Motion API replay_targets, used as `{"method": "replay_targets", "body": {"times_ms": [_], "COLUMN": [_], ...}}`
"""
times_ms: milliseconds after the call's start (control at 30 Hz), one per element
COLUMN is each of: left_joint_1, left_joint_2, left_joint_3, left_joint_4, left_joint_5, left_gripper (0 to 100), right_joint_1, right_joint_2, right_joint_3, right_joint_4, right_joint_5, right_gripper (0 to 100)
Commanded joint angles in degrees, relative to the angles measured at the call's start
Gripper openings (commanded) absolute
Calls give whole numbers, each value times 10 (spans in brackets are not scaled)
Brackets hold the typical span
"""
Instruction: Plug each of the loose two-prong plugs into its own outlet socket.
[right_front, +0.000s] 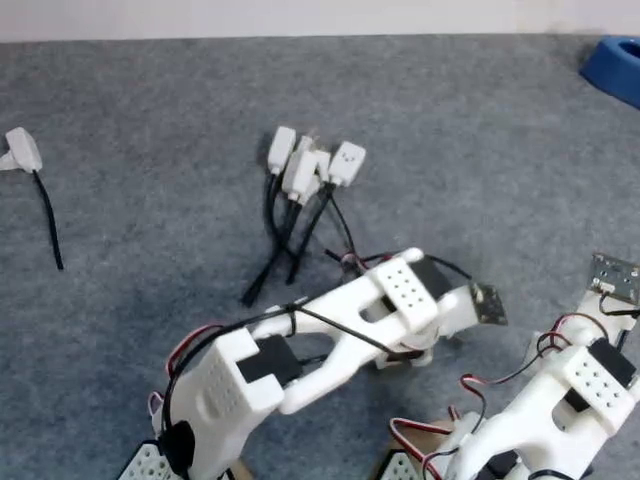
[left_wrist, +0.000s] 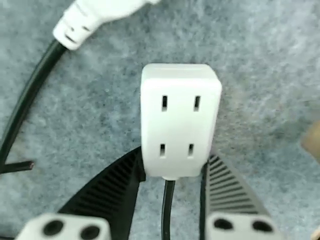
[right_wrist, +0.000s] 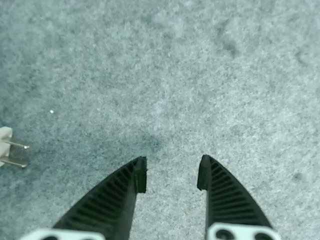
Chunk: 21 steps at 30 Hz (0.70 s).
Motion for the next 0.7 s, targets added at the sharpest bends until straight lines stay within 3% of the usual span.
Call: {"method": "replay_targets", "body": {"times_ms": [0,167,300,500,667], "left_joint_1": [-2,-14,-74,-164,-190], "left_joint_2": [-29,-33,-34,-34,-34], "left_joint_3": [-1,3,5,65,117], "left_joint_4": [16,83,113,110,101], "left_joint_5": [0,-23,-32,-63,-85], "left_gripper": [57,35,24,24,24], "right_joint_1": [6,5,5,1,0], "right_joint_2": [-13,-13,-13,-13,-13], "right_joint_3": [-2,-2,-4,-4,-6], "right_joint_4": [-5,-5,-5,-5,-5], "right_joint_5": [8,8,8,8,8], "right_gripper": [177,177,177,177,177]}}
